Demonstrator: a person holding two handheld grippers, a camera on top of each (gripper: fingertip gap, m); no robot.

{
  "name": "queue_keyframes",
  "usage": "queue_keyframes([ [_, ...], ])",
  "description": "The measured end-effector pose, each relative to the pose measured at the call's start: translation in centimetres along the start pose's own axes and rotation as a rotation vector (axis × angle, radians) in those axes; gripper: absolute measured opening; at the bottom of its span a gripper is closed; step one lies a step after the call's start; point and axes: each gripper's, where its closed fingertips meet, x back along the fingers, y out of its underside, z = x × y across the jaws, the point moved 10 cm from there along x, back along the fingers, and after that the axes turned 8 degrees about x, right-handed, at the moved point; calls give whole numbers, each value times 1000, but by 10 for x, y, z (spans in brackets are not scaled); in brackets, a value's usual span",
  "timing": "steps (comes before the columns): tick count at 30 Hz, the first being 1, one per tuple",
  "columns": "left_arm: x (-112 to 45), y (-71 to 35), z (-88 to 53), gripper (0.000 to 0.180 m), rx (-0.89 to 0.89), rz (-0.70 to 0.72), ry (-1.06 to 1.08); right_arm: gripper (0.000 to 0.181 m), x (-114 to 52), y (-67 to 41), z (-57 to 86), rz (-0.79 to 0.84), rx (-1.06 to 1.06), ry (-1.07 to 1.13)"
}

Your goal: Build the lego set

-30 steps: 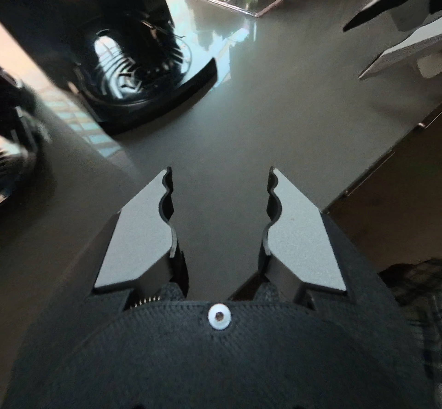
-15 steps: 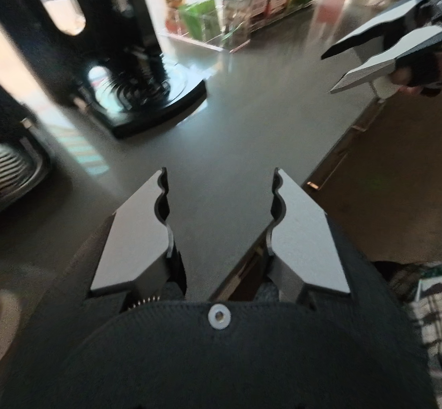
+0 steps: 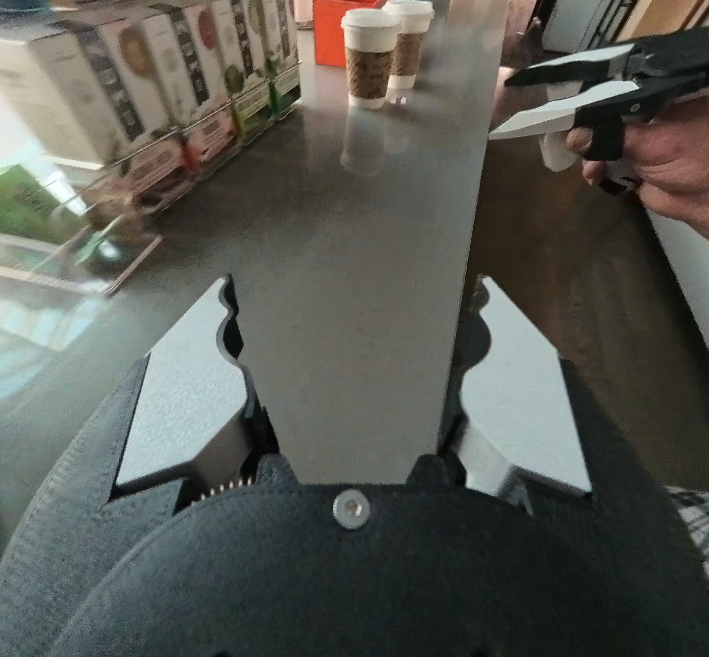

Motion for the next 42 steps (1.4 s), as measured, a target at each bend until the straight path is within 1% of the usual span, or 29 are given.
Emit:
queue_keyframes([
  [2, -47, -15, 13, 126, 6, -18, 42, 98, -4, 10, 48, 30, -23, 31],
  [5, -125, -40, 31, 132, -20, -31, 62, 101, -20, 27, 125, 62, -46, 60],
  [8, -211, -69, 45, 136, -49, -26, 60, 108, -47, 39, 202, 70, -46, 39],
  [11, -305, -95, 53, 144, -43, -58, 65, 115, -85, 46, 272, 36, -8, -21],
  [14, -383, -112, 52, 143, -60, -82, 56, 122, -126, 48, 324, 21, 16, -118],
  [16, -428, -116, 45, 145, -60, -126, 37, 121, -155, 51, 349, 8, 28, -188],
  [18, -462, -116, 37, 147, -19, -157, 38, 125, -182, 55, 365, -36, 21, -283],
  [20, -484, -117, 31, 149, 11, -177, 41, 120, -202, 55, 371, -36, 53, -363],
  [25, -512, -123, 29, 132, 18, -212, 84, 117, -231, 52, 363, -2, 106, -558],
  [28, -523, -125, 31, 116, 9, -242, 138, 102, -240, 48, 362, -3, 117, -618],
  [30, -528, -126, 33, 106, 7, -257, 170, 100, -244, 47, 362, -1, 121, -645],
  [31, -530, -125, 34, 103, 5, -269, 176, 99, -246, 46, 362, 1, 125, -655],
  [42, -538, -126, 44, 96, -7, -280, 200, 93, -247, 41, 347, 21, 149, -653],
])
